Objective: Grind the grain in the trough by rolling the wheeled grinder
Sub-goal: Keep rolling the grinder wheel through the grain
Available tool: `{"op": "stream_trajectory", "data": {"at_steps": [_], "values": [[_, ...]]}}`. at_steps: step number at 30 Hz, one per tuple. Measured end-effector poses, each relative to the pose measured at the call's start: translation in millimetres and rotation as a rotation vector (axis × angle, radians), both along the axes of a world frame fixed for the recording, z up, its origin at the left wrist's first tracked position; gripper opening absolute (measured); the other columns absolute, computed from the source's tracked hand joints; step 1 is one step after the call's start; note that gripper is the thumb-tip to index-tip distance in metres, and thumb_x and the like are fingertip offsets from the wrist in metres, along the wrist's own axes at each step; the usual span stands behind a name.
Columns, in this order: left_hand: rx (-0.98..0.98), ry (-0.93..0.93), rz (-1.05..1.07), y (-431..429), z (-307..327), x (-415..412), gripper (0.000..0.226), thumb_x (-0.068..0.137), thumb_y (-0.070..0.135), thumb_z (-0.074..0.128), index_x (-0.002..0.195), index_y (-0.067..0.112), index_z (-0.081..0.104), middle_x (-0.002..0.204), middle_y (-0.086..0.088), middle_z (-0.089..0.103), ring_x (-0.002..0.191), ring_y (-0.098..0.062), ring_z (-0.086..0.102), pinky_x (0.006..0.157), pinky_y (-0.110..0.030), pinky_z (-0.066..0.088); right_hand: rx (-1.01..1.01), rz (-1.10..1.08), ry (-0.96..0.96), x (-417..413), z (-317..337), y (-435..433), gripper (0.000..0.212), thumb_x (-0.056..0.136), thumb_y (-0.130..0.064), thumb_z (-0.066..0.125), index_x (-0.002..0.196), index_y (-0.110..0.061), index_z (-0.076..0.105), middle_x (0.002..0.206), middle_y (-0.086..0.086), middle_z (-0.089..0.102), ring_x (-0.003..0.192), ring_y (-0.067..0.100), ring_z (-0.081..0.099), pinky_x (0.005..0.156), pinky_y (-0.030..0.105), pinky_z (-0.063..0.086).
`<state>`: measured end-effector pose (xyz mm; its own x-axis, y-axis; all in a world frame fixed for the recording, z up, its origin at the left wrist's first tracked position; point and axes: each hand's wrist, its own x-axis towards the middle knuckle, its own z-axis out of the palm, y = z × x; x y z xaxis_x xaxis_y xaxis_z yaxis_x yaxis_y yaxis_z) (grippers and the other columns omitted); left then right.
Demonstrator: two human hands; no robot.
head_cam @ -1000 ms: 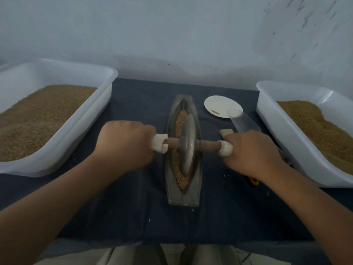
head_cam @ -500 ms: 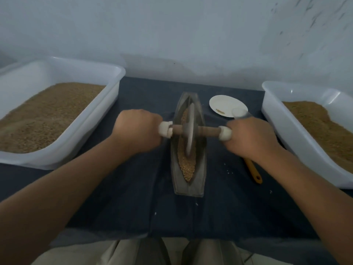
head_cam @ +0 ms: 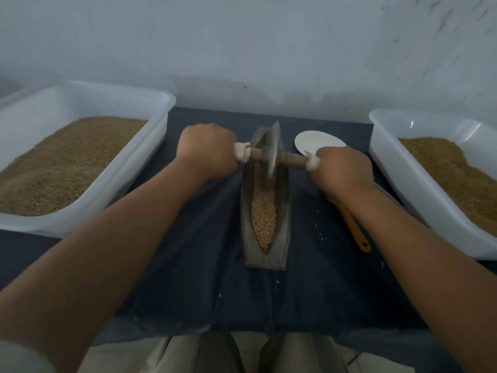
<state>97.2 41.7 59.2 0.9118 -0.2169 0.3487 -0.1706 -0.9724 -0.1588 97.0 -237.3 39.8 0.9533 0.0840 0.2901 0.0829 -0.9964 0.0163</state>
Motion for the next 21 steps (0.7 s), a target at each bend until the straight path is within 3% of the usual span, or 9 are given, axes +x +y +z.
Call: {"op": "stream_trajectory", "data": {"at_steps": [2, 4, 6, 9, 13, 16, 19, 21], "values": [[0.022, -0.008, -0.024, 4.0, -3.8, -18.8, 0.034, 0.087, 0.049, 0.061, 0.067, 0.026, 0.045, 0.063, 0.008, 0.043, 0.056, -0.02, 0.047, 0.058, -0.03, 0.036, -0.028, 0.027, 0.035, -15.0, 0.3, -6.7, 0.036, 0.094, -0.055, 0.052, 0.077, -0.024, 0.06, 0.075, -0.004, 0.06, 0.075, 0.027, 0.06, 0.064, 0.034, 0.045], [0.033, -0.047, -0.075, 14.2, -14.5, -50.9, 0.032, 0.084, 0.046, 0.066, 0.069, 0.027, 0.044, 0.059, 0.01, 0.039, 0.051, -0.018, 0.043, 0.053, -0.028, 0.031, -0.029, 0.13, -0.046, -45.7, -6.9, -16.1, 0.037, 0.093, -0.058, 0.055, 0.073, -0.026, 0.06, 0.065, -0.009, 0.052, 0.065, 0.023, 0.056, 0.056, 0.031, 0.039], [-0.002, -0.113, -0.159, 26.6, -26.2, -82.3, 0.038, 0.074, 0.042, 0.078, 0.068, 0.029, 0.043, 0.055, 0.011, 0.036, 0.044, -0.019, 0.04, 0.05, -0.024, 0.026, -0.033, 0.213, -0.141, -77.2, -10.4, -20.8, 0.041, 0.093, -0.062, 0.048, 0.068, -0.03, 0.054, 0.053, -0.012, 0.044, 0.049, 0.017, 0.048, 0.047, 0.027, 0.034], [-0.065, -0.116, -0.193, 35.5, -40.1, -95.0, 0.042, 0.069, 0.036, 0.085, 0.063, 0.026, 0.044, 0.052, 0.01, 0.039, 0.039, -0.019, 0.037, 0.05, -0.022, 0.021, -0.063, 0.259, -0.182, -90.3, -10.7, -25.9, 0.042, 0.089, -0.065, 0.043, 0.065, -0.031, 0.047, 0.049, -0.012, 0.043, 0.043, 0.015, 0.046, 0.043, 0.028, 0.041], [-0.046, -0.112, -0.091, 24.2, -39.1, -48.0, 0.037, 0.081, 0.044, 0.072, 0.064, 0.027, 0.044, 0.057, 0.008, 0.046, 0.047, -0.022, 0.049, 0.052, -0.025, 0.032, -0.12, 0.143, -0.207, -50.7, -6.8, -12.9, 0.041, 0.093, -0.057, 0.054, 0.069, -0.024, 0.055, 0.061, -0.006, 0.053, 0.059, 0.026, 0.055, 0.051, 0.03, 0.04], [-0.088, -0.029, -0.008, 13.7, -24.2, -3.0, 0.034, 0.084, 0.052, 0.057, 0.066, 0.025, 0.048, 0.066, 0.006, 0.056, 0.061, -0.026, 0.06, 0.059, -0.03, 0.041, -0.047, 0.046, -0.131, -10.7, 4.8, 1.8, 0.039, 0.095, -0.043, 0.057, 0.067, -0.018, 0.045, 0.062, -0.003, 0.05, 0.061, 0.029, 0.054, 0.056, 0.032, 0.036], [-0.122, 0.003, -0.004, 10.2, -19.5, 1.2, 0.038, 0.088, 0.056, 0.052, 0.066, 0.025, 0.052, 0.066, 0.007, 0.053, 0.062, -0.023, 0.057, 0.058, -0.03, 0.039, -0.031, 0.065, -0.09, -2.9, 19.1, 8.2, 0.025, 0.082, -0.028, 0.061, 0.068, -0.011, 0.049, 0.058, 0.003, 0.05, 0.055, 0.027, 0.05, 0.052, 0.029, 0.029], [-0.109, -0.029, -0.014, 14.5, -27.0, -19.7, 0.037, 0.09, 0.05, 0.054, 0.064, 0.025, 0.046, 0.062, 0.008, 0.048, 0.057, -0.023, 0.055, 0.056, -0.028, 0.034, -0.087, 0.101, -0.059, -19.8, 20.8, 3.5, 0.031, 0.088, -0.038, 0.056, 0.066, -0.017, 0.05, 0.06, 0.0, 0.051, 0.058, 0.028, 0.054, 0.053, 0.03, 0.035]]}}
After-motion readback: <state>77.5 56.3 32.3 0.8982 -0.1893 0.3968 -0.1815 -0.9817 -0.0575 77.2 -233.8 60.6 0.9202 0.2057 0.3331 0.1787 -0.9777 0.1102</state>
